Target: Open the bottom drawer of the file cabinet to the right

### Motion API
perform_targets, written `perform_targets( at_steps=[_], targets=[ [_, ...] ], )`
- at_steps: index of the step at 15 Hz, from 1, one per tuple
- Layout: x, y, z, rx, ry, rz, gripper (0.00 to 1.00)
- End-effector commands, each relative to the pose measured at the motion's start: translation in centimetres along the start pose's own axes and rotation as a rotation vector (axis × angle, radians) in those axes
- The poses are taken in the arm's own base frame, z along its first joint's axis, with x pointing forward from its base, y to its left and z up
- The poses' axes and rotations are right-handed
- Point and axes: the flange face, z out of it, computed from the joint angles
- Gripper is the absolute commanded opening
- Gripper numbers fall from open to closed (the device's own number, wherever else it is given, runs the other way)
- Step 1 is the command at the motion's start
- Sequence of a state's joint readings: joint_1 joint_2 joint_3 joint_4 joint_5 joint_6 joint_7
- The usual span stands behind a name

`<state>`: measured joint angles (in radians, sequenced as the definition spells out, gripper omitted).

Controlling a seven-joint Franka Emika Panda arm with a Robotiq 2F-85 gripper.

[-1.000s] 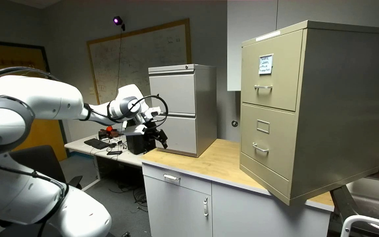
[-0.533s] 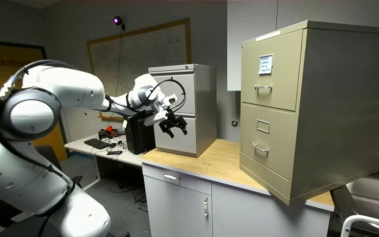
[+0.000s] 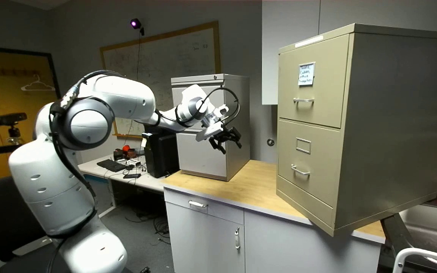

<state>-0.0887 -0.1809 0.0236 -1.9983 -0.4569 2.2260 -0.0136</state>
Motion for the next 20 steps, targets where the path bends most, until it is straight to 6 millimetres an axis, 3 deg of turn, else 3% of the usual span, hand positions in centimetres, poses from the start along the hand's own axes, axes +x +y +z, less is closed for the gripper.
perform_targets(
  at_steps=[1,5,8,20],
  targets=[
    [2.8,4.2,2.3,-0.069,-0.011,-0.021,1.0],
    [3.4,9.0,4.9,-0.125,-0.045,0.001,1.0],
    [3.6,11.5,6.5,-0.127,-0.059,0.016,1.0],
    [4.5,14.4,14.6,-0.068,-0.098,0.028,1.0]
  ],
)
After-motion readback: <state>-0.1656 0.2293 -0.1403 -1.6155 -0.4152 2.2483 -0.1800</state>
